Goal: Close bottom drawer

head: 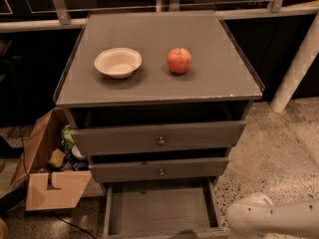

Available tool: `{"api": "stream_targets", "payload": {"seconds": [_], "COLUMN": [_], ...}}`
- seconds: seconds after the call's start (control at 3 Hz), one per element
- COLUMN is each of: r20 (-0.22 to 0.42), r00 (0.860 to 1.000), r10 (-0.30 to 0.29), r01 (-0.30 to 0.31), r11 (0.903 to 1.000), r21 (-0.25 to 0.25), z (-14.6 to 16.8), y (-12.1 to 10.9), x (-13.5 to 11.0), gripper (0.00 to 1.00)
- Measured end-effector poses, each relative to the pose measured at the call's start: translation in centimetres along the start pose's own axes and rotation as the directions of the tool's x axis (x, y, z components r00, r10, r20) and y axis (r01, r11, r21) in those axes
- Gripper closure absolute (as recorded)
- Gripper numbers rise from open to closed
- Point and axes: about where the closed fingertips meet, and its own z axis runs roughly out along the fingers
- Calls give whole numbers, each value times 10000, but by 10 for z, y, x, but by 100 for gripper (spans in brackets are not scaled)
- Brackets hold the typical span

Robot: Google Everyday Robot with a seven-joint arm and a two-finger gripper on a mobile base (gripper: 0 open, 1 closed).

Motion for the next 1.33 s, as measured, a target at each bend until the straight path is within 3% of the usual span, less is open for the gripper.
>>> {"api": "stream_targets", "payload": {"seconds": [0.33, 0.67, 1.0, 1.33], "r20": [-251, -584, -602, -255], "r00": [9992, 9980, 9979, 9973], "r10": [308, 238, 244, 683], "r01": [-321, -305, -316, -713], "r11": [9982, 9927, 9918, 9869], "r21": [-499, -1169, -1234, -1446], "z": [54, 85, 87, 108], "y": [-19, -3, -3, -21], "x": [-15, -10, -10, -25], "gripper": [100, 100, 100, 100]}}
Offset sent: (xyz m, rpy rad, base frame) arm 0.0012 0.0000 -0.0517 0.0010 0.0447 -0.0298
